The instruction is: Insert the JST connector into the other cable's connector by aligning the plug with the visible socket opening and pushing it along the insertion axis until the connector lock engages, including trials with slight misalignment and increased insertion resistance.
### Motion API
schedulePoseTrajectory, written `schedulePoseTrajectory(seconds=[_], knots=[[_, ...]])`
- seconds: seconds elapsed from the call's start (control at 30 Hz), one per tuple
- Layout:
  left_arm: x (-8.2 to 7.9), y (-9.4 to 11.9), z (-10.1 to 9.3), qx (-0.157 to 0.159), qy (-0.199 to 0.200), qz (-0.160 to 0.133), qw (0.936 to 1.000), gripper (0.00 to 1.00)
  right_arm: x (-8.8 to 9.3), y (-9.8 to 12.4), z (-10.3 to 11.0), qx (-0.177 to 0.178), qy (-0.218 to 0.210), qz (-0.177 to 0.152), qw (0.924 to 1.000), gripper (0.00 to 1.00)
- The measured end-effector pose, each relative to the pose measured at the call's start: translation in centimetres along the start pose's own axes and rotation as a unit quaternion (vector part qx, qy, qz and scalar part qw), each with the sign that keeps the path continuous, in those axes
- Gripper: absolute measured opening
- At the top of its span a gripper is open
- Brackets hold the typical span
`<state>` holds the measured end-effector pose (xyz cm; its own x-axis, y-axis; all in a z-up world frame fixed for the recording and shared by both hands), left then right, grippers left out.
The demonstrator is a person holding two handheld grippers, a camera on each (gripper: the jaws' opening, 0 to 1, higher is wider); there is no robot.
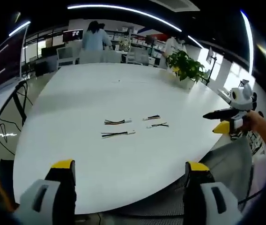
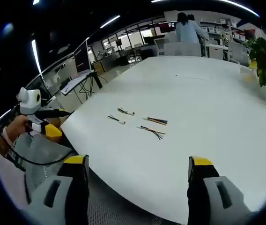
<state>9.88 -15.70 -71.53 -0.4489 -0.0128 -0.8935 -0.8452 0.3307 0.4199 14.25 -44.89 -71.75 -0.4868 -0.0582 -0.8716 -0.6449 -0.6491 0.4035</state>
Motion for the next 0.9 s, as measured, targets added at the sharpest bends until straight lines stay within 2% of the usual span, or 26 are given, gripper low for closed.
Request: schedulePoseTrajectory(seconds=[0.4, 0.53, 0.9], knots=[[-0.1, -0.5, -0.1, 0.001, -0.003, 0.001, 1.0000, 0.95, 0.0, -0.3, -0.3, 0.002, 0.002, 0.007, 1.0000, 0.84], [-0.5, -0.7, -0.4, 0.007, 0.015, -0.007, 0.9998, 0.95, -0.2, -0.3, -0.3, 0.002, 0.004, 0.003, 1.0000, 0.84], [-1.1, -1.0, -0.2, 0.013, -0.008, -0.008, 0.9998, 0.95, -1.0, -0.4, -0.5, 0.005, 0.005, -0.009, 0.9999, 0.83]])
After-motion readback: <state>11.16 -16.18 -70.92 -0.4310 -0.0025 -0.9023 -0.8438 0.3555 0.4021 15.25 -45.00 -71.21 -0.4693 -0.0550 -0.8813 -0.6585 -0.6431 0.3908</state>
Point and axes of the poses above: the point that each gripper's makers call its tool centre point, and the gripper's own axes: y roughly backward along the fingers, z roughly to its left, x roughly out of its underside, the point moved 5 cm from there along y, roughly backward along the fingers, and after that the axes turned 15 degrees about -z, right-handed, at the moved point
